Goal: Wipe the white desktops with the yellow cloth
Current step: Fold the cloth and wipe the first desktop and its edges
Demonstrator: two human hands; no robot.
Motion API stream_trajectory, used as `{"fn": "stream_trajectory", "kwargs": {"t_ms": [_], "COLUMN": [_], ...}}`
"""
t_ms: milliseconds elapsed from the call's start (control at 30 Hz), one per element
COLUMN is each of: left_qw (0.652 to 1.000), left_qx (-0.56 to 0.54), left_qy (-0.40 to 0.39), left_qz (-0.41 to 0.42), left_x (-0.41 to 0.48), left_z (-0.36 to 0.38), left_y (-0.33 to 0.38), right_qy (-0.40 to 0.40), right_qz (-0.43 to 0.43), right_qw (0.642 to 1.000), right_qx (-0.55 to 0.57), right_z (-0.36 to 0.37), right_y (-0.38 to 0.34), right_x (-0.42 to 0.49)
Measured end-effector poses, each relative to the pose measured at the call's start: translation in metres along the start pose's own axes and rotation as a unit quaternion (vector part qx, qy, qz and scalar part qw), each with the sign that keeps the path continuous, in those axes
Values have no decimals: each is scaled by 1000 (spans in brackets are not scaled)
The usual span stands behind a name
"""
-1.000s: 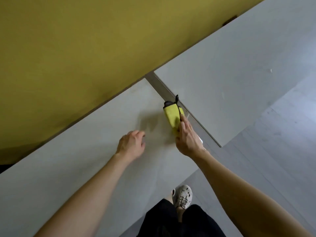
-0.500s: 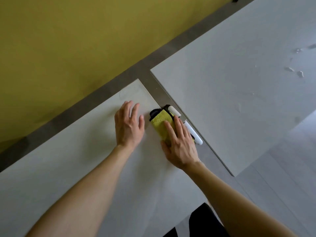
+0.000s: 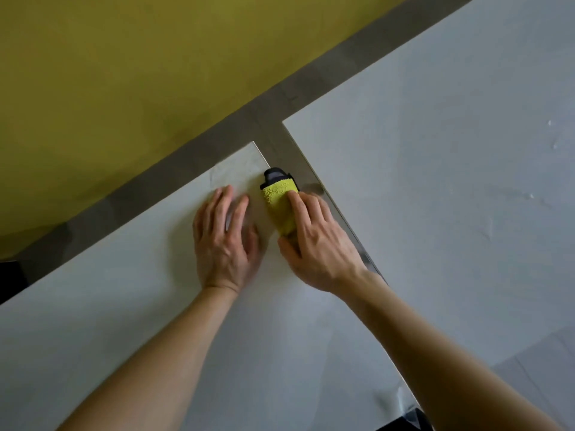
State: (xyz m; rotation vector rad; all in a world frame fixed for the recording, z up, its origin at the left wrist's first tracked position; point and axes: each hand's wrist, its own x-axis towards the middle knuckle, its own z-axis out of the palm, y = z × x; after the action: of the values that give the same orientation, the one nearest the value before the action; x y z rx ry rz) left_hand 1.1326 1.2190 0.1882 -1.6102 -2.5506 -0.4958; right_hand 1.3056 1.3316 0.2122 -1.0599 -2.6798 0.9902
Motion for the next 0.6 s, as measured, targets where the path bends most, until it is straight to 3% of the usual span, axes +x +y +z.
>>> {"fn": "stream_trajectory", "kwargs": {"t_ms": [267, 500, 600], "left_qw": [1000, 1000, 1000], "left_qx": [-1, 17, 15], "left_qy": [-3, -4, -3], "left_qz": [-7, 4, 3], "left_x": [2, 1, 1], "left_z": [-3, -4, -3], "left_y": [1, 1, -2], "right_qy": [-10, 51, 48], "right_qz": [27, 56, 83], "right_qw": [997, 994, 992], "right_qx": [76, 80, 77], "right_z": [6, 16, 14], "right_y": [-12, -3, -8], "right_x": [64, -9, 27]}}
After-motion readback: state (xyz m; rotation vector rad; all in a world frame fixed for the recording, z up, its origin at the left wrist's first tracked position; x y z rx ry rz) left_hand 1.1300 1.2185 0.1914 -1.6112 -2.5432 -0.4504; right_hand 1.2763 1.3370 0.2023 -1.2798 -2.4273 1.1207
